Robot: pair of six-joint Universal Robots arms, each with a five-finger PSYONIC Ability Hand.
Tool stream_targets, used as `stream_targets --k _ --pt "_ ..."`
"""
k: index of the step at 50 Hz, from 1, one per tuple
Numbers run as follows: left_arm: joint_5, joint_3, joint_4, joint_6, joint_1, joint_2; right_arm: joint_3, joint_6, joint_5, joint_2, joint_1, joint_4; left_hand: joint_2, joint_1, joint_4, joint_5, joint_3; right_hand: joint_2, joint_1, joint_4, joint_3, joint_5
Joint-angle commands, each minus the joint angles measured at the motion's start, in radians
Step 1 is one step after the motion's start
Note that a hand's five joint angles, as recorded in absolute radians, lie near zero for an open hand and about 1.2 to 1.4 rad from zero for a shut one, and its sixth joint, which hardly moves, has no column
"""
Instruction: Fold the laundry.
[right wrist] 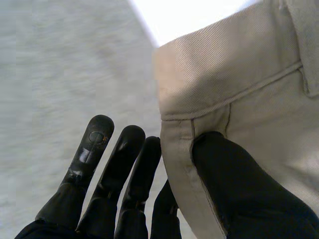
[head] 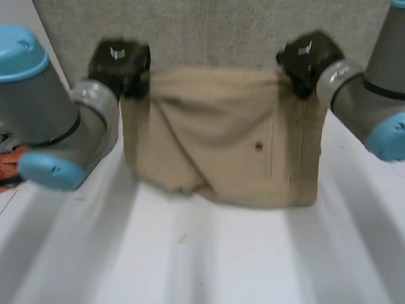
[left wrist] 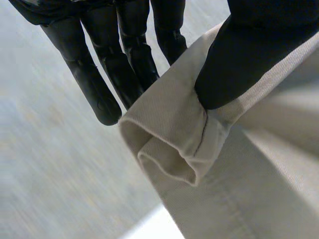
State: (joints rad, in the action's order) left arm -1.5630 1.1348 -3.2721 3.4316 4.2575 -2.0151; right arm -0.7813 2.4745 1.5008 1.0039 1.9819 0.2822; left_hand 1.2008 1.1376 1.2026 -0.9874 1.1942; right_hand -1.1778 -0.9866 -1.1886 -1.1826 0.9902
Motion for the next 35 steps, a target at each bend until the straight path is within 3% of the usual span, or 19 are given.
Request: stream_targets --k 1,6,14,25,35 --pt "-0.037 -0.237 -0.393 0.069 -0.004 -0.027 0.249 0.024 0.087 -0.045 0.000 -0.410 0.195 0.259 0.194 -0.234 0.202 -0.218 -0.410 -0.208 -0.214 0.231" --pt "-0.063 -0.245 -0.456 0.067 -0.014 0.009 0.252 0.043 0.084 -0.010 0.000 -0.485 0.195 0.259 0.194 -0.234 0.202 -0.218 -0.410 -0.208 -0.214 0.231" --pt "-0.071 -0.057 -0.399 0.067 -0.041 0.029 0.157 0.067 0.032 0.004 -0.002 -0.370 0.195 0.259 0.194 -0.234 0.202 -0.218 -0.410 -0.208 -0.214 0.231" --pt "-0.072 0.348 -0.327 0.072 -0.065 0.006 -0.271 0.072 -0.016 -0.017 -0.015 -0.304 0.195 0.259 0.194 -0.234 0.202 -0.218 -0.410 -0.208 -0.214 0.231" --pt "-0.077 0.489 -0.148 0.075 -0.113 -0.041 -0.562 0.067 -0.017 -0.027 -0.014 -0.287 0.195 0.259 0.194 -0.234 0.202 -0.218 -0.410 -0.208 -0.214 0.231"
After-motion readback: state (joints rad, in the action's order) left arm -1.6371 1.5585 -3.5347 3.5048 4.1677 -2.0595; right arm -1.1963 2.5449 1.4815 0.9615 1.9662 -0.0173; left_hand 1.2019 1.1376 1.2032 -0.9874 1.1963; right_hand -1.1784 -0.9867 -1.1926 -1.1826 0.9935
